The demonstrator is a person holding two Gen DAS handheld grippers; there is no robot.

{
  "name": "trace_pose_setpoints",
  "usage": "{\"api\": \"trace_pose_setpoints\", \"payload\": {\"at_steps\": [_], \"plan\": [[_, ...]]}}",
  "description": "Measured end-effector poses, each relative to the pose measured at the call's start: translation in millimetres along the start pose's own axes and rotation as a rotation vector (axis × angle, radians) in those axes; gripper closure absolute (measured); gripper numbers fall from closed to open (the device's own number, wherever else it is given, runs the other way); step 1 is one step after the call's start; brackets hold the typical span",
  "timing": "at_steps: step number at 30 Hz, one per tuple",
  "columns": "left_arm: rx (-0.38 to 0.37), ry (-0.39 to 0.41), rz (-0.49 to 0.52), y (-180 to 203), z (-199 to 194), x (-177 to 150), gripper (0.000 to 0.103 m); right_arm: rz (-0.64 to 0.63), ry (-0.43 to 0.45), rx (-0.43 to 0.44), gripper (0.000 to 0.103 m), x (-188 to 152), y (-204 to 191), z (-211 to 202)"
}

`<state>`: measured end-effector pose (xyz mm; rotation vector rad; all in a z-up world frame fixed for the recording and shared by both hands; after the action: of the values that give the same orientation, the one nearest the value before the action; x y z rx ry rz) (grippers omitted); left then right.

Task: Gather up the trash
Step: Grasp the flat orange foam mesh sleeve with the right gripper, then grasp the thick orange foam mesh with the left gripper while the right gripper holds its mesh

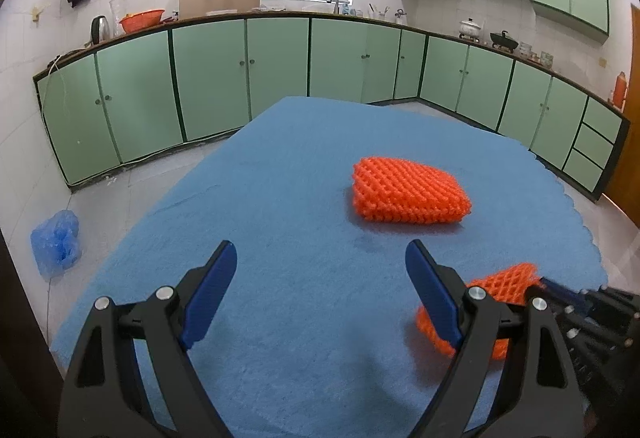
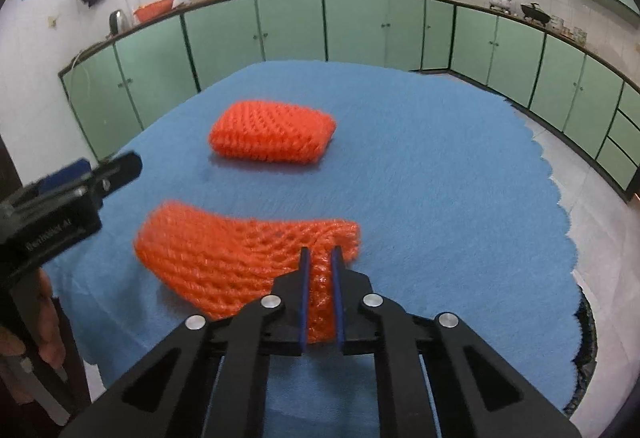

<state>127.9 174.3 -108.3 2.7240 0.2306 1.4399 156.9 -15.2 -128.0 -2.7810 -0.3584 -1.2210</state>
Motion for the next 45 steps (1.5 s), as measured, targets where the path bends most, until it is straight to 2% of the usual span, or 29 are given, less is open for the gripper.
{"api": "trace_pose_setpoints", "payload": {"at_steps": [11,18,28,33,36,38,41,45], "plan": [[-0.056,0.008,0.004,38,31,25,0.019,0.115,0.096,-0.137,0.094,34,75,-14],[-0.069,-0.021,0.022,65,67,39,0.019,0.178,0.113,-0.172,0.093,45,107,-3],[-0.046,-0.127,0.010,66,119,45,0.019,0.184,0.118,-0.173,0.093,48,112,13],[-0.060,-0.170,-0.020,60,131,44,0.020,0.190,0.099,-0.168,0.093,44,110,20],[-0.071,-0.181,-0.028,58,134,44,0.032,0.191,0.092,-0.168,0.093,44,108,22],[-0.076,-0.169,-0.024,60,133,45,0.056,0.191,0.090,-0.166,0.093,44,107,22],[-0.082,-0.159,-0.010,64,131,45,0.076,0.191,0.091,-0.165,0.093,45,107,20],[-0.093,-0.127,-0.020,67,123,46,0.081,0.192,0.098,-0.166,0.093,46,108,16]]}}
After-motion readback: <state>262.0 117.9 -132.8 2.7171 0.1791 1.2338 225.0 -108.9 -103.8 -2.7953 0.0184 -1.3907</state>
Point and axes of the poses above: each gripper's, at about its wrist camera, not at the fingertips, and z roughly the way its jaws point, y to its right, x to its top, the point moved 1 cm from there along z, roughly the way its jaws point, and after that the axes turned 8 degrees about -x, right-handed, at the moved point
